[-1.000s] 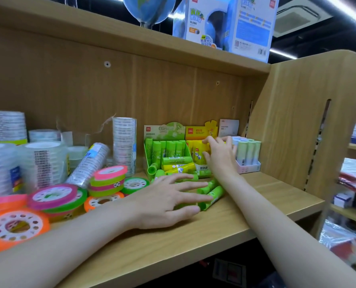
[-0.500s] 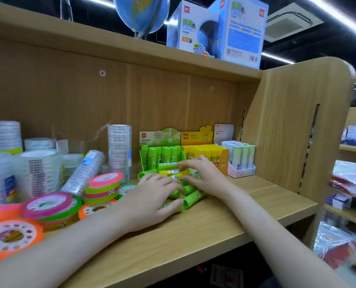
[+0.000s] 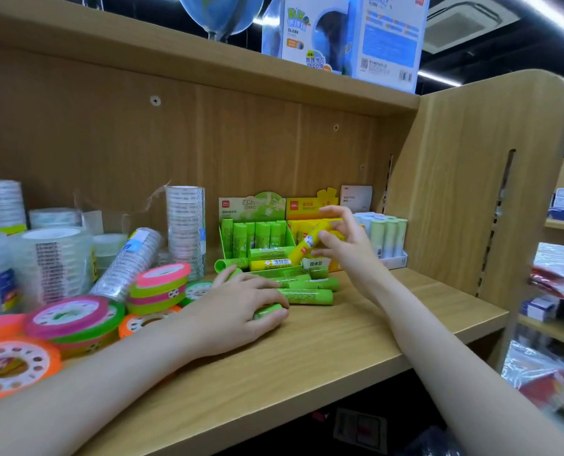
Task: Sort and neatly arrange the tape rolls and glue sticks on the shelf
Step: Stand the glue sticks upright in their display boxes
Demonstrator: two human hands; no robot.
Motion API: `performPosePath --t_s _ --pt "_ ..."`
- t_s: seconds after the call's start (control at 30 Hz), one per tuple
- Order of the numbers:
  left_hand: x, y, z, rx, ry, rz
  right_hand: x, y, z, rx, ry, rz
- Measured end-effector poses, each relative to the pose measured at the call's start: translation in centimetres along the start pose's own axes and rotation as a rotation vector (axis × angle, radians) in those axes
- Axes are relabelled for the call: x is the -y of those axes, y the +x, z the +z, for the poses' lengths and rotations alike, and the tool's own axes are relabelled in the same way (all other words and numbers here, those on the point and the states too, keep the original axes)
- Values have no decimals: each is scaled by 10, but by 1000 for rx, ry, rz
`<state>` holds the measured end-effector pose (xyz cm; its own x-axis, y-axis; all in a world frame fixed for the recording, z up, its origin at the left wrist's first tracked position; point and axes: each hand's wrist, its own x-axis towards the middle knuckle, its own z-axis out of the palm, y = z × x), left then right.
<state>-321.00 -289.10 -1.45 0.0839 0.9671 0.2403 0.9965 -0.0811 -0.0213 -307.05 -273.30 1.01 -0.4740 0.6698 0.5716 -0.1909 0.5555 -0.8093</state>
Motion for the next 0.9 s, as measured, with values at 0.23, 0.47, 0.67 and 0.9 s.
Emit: performPosePath --t_s 0.23,0.47,0.67,0.9 --pt "0 0 -1 6 4 -9 3 6 -11 -183 474 183" --pt "-3 -1 -3 0 -14 -8 3 5 -12 -101 611 217" --pt "-3 -1 -4 0 -8 -10 -4 6 -9 -21 290 47" --pt "-2 -2 -3 -11 -17 -6 -5 39 2 -68 -752 -355"
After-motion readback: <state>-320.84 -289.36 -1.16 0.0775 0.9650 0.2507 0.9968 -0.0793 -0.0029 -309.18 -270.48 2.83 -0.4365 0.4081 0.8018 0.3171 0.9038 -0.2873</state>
